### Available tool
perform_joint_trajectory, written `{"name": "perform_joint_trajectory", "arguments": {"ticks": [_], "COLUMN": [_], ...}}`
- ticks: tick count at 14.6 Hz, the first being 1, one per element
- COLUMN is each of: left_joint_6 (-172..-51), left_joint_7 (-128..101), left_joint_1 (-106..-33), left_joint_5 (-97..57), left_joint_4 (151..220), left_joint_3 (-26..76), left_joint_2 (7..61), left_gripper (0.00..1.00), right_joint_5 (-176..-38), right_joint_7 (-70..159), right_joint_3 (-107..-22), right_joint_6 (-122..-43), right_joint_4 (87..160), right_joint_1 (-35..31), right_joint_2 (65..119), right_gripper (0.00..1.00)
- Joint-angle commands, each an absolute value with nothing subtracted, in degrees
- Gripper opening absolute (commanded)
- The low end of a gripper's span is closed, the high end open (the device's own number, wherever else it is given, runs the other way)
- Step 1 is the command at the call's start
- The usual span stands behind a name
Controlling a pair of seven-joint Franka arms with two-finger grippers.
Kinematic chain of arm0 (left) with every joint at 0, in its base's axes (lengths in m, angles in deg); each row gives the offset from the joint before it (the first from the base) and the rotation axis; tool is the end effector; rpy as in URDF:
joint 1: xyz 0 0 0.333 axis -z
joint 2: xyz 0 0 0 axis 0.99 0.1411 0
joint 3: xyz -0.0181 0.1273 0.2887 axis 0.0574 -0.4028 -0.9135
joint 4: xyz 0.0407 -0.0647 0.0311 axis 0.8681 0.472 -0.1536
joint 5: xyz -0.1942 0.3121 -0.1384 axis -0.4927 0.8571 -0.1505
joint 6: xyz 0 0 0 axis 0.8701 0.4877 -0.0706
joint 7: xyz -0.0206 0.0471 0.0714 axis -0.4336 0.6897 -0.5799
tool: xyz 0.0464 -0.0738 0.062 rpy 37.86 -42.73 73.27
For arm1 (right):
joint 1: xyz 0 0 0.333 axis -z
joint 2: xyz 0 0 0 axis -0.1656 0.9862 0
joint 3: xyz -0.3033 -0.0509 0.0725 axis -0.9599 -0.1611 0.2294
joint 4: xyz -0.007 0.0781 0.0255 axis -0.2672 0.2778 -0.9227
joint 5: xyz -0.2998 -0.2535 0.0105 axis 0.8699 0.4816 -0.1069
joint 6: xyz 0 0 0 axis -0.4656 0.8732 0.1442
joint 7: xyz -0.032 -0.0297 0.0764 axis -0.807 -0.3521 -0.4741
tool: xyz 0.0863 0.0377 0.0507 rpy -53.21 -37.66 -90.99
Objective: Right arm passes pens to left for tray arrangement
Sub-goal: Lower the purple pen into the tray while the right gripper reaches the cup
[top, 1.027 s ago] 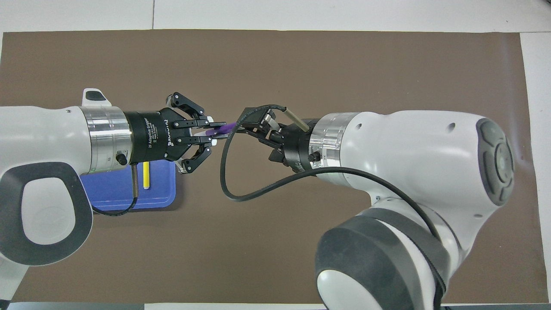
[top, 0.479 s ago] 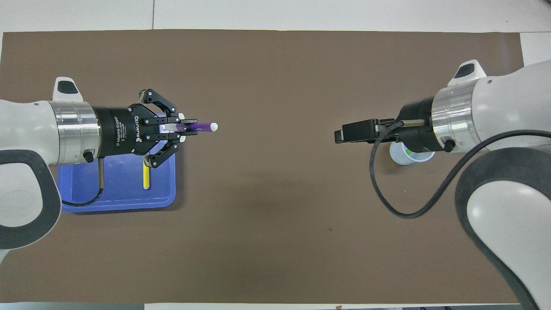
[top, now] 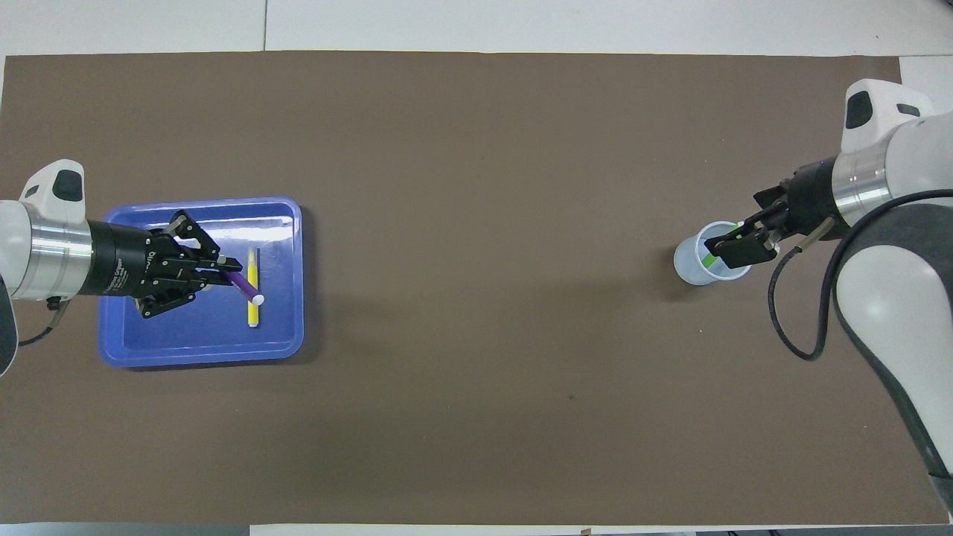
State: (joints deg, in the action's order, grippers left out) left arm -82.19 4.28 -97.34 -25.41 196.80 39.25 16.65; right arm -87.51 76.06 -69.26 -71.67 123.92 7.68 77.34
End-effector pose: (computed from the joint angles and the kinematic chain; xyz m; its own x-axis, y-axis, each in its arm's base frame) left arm 0.5106 -0.0551 0.4742 0.7293 0.6014 -0.3262 0.6832 -0.6655 0.3006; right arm 0.5686 0.0550 0.5329 0.7574 0.6362 0.1468 0.6521 -0.7485 -0.1203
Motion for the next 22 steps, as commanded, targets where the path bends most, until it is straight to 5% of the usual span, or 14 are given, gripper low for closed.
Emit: {"name": "perform_joint_trajectory", "arguments": {"ticks": [1, 8, 19, 20, 21, 22], "left_joint_6": [-82.0, -92.5, -97.5, -97.4, -97.3, -97.3], "left_joint_7": [-10.9, -28.5, -28.5, -28.5, -28.5, -28.5], "left_joint_1": [-99.7, -99.0, -98.9, -98.9, -98.6, -98.7], "left_joint_5": [-16.3, -0.5, 3.0, 3.0, 3.0, 3.0], "left_joint_4": [197.6, 201.0, 203.2, 203.3, 203.2, 203.2], "left_joint_3": [39.8, 39.8, 39.8, 39.8, 39.8, 39.8], "left_joint_2": [20.4, 29.0, 32.2, 32.2, 32.2, 32.2], "left_gripper": [0.0, 0.0, 0.0, 0.25, 0.99, 1.0], "right_joint_5": [-85.0, -85.0, -85.3, -85.3, -85.3, -85.3], "right_joint_7": [80.0, 80.0, 80.8, 80.8, 80.8, 80.8], "right_joint_3": [-68.5, -68.4, -68.3, -68.3, -68.4, -68.4], "right_joint_6": [-76.0, -83.4, -87.2, -87.2, -86.8, -86.8], "right_joint_4": [124.3, 127.7, 134.2, 134.5, 134.5, 134.4], "right_joint_1": [10.5, 14.3, 15.2, 15.3, 15.4, 15.4], "right_joint_2": [80.9, 86.6, 85.5, 85.4, 85.4, 85.4], "right_gripper": [0.85, 0.62, 0.54, 0.54, 0.53, 0.53]}}
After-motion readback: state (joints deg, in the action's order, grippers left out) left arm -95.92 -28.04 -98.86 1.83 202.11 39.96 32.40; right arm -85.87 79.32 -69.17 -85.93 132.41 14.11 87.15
